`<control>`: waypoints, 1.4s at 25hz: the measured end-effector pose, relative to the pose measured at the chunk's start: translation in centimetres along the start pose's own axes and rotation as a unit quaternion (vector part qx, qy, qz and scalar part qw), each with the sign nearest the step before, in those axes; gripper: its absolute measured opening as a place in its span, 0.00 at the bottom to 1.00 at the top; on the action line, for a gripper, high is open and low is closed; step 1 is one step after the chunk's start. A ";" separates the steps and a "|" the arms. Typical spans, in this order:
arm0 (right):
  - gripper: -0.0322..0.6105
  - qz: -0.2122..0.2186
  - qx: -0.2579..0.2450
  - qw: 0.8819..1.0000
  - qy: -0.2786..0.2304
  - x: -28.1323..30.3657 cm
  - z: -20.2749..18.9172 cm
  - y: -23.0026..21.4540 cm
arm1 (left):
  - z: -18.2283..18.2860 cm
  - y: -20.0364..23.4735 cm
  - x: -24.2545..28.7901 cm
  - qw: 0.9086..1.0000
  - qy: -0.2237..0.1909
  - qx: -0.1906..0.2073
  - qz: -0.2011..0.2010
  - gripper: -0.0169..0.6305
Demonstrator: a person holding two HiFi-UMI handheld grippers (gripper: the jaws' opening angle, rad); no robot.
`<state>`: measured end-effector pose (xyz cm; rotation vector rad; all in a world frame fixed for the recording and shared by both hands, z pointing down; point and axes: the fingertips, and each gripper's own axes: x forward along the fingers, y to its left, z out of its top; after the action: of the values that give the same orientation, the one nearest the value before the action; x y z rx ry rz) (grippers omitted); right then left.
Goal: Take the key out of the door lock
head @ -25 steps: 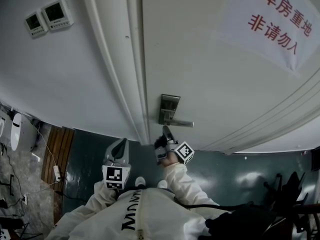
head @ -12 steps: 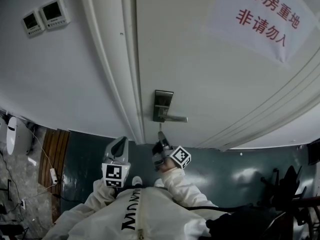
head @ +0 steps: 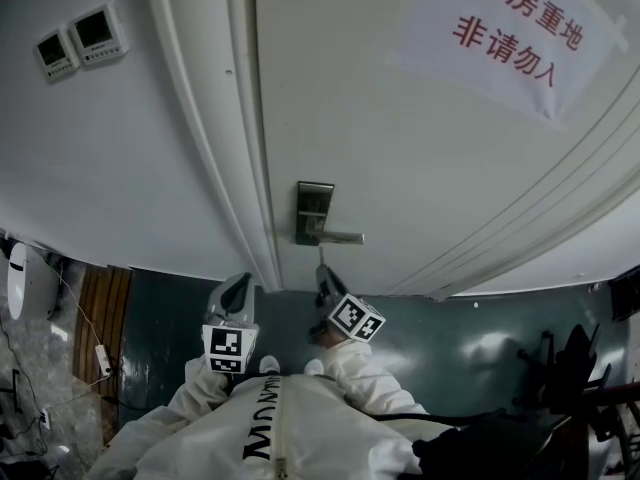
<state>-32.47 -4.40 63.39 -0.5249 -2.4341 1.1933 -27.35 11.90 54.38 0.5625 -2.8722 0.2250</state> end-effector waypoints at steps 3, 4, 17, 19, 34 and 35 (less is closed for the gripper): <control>0.08 -0.034 -0.099 0.995 0.009 -0.7 0.6 0.5 | 0.1 -0.3 0.5 1.000 -0.001 -0.001 -0.004 0.03; 0.08 -0.046 -0.140 0.989 0.014 -0.9 0.8 0.8 | 0.1 -0.3 0.7 1.000 -0.001 -0.001 -0.005 0.03; 0.09 -0.096 -0.458 0.884 -0.011 -5.8 3.9 4.8 | 0.2 -2.3 2.2 1.000 -0.003 -0.006 0.000 0.03; 0.09 -0.086 -0.463 0.882 -0.020 -6.3 4.3 5.3 | 0.2 -2.5 2.1 1.000 -0.004 -0.004 0.005 0.03; 0.09 -0.059 -0.440 0.896 -0.029 -10.2 3.6 6.5 | -0.1 -3.8 -1.0 1.000 -0.010 0.008 0.014 0.03; 0.09 -0.061 -0.440 0.896 -0.031 -10.6 3.3 6.7 | -0.2 -3.8 -1.5 1.000 -0.013 0.008 0.013 0.03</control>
<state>-23.91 -7.90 54.32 -0.5494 -2.9171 -0.0192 -24.46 8.99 54.62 0.5362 -2.9060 0.2455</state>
